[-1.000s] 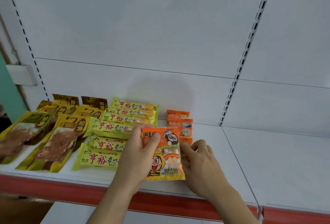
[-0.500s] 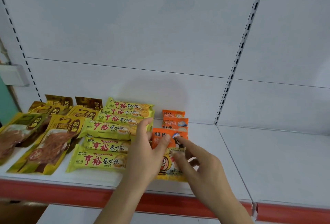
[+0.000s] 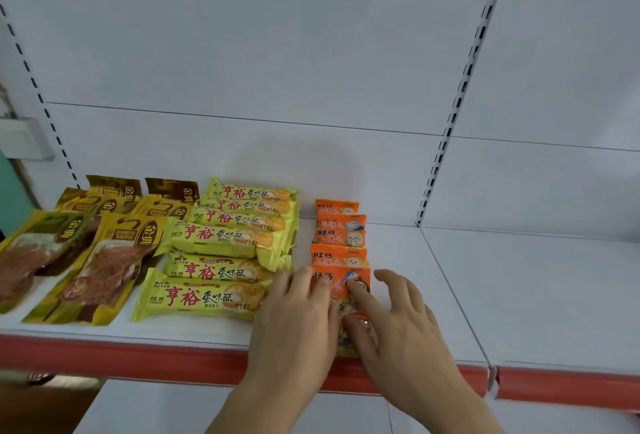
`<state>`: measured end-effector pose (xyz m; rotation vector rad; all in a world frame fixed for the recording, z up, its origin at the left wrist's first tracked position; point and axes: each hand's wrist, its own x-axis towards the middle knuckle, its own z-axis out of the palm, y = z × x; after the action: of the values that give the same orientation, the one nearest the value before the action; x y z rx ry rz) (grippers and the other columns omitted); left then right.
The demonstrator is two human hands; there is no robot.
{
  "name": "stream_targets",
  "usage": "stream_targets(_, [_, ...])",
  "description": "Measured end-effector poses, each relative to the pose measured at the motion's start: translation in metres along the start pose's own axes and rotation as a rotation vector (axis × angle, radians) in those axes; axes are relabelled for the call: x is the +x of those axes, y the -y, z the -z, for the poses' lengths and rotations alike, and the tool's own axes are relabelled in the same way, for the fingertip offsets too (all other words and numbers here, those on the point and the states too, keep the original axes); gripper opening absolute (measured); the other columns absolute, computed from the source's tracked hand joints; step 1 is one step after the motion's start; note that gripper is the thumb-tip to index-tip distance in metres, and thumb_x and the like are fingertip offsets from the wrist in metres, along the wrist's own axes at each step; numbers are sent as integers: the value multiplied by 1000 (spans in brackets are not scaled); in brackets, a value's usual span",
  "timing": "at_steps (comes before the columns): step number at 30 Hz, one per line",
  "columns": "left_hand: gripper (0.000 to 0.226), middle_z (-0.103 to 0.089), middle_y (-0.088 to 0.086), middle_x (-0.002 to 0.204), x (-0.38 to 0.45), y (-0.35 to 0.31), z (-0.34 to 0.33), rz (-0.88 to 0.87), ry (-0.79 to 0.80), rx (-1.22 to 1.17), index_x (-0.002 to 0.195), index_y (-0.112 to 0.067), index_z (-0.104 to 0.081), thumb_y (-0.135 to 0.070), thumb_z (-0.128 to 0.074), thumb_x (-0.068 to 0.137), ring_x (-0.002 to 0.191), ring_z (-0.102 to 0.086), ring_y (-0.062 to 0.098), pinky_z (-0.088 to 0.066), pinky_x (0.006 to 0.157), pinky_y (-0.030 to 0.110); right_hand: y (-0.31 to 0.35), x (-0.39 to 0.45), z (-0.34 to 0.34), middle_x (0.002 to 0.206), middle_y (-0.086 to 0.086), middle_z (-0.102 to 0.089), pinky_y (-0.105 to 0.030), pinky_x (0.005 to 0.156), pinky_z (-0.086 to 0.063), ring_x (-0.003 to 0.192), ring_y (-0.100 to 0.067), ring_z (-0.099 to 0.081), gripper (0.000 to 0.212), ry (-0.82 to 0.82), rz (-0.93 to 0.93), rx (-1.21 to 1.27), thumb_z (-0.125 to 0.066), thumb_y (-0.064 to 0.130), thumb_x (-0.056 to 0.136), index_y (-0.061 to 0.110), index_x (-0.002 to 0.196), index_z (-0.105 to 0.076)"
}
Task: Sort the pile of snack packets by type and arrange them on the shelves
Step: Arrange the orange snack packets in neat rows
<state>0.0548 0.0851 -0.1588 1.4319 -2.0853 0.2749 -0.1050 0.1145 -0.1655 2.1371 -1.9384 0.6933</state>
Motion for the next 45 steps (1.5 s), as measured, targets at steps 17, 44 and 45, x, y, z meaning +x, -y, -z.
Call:
stream_targets(17, [50,-65,13,131,21,-46,-4,-58,-93,-155,128,-7,-68,-39,-47,95,130,-54,39,-48,104,57,-49,-30,56,150,-14,-46,-54,111,-40,146,-35,-33,59,-53,-146,-158,-36,55,99,18,142,-53])
stream_targets(44, [55,-67,15,133,72,-561,-134,-398,22,-328,137,-7,-62,-41,-54,94,128,-59,37,-51,105,53,-478,-191,243,164,0,-22,-37,124,-11,154,-21,-7,64,-37,-642,-190,-26,59,100,27,155,-27])
stream_targets(45, [58,-65,14,135,80,-576,-142,-402,33,-344,139,-8,-60,-44,-51,95,129,-58,36,-50,106,52,-496,-189,243,163,-1,-25,-37,123,-13,153,-22,-10,62,-51,-642,-204,-28,56,101,25,155,-29])
